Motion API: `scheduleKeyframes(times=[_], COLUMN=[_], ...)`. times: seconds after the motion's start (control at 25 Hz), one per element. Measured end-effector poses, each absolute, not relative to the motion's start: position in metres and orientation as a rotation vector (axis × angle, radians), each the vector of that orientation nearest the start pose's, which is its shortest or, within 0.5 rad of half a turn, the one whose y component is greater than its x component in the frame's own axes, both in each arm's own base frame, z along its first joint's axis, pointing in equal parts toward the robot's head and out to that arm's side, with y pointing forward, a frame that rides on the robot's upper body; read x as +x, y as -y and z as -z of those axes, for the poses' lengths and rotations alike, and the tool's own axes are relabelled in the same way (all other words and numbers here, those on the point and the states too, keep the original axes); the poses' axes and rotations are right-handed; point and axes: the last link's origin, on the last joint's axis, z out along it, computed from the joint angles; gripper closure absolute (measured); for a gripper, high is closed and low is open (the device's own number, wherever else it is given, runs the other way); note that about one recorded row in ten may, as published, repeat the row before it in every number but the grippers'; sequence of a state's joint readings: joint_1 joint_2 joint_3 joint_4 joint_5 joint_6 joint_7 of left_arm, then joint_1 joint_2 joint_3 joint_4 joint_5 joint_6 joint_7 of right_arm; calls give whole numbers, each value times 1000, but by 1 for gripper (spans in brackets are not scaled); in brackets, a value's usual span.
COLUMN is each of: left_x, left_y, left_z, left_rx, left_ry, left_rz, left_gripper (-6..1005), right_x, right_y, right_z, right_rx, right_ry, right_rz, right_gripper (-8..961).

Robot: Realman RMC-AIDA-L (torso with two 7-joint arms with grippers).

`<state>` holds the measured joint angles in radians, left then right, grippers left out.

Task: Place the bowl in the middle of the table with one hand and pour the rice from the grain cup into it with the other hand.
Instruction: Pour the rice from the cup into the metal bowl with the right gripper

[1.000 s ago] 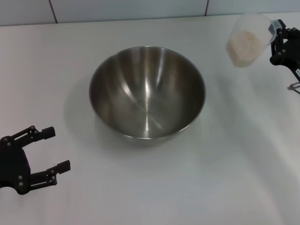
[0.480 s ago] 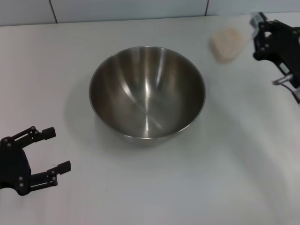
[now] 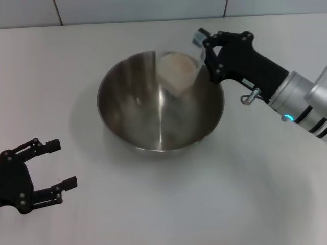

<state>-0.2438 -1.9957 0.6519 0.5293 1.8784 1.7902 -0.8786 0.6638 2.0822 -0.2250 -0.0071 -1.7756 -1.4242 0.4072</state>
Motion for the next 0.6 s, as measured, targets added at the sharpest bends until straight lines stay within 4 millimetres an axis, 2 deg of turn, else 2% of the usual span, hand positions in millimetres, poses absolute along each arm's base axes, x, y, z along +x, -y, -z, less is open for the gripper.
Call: scheduleKeyframes(times=[0.2,0.4,0.52,0.56,0.6], left_x=[-332,-332,-332,-332,-332], left_y=[-226,-226,-226,-226,-226], left_z=[-27,-27,-27,-27,-27], left_rx=[-2628,-2630,-2628,-2628,-2628], left_ry=[316,314,313,315,315], left_rz=[822,821,823,823,823], left_gripper=[139,140,140,140,140], right_x=[230,228,223,221,221], right_y=[-348,-349,-350,-348,-348], right_z=[50,48,47,49,49], right_rx=[-2185,-2174,-2132,-2097,-2097], right_ry=[-163,-74,158,285,285], right_rz=[-1002,-971,-883,-829,-829], right_gripper=[935,935,935,935,935])
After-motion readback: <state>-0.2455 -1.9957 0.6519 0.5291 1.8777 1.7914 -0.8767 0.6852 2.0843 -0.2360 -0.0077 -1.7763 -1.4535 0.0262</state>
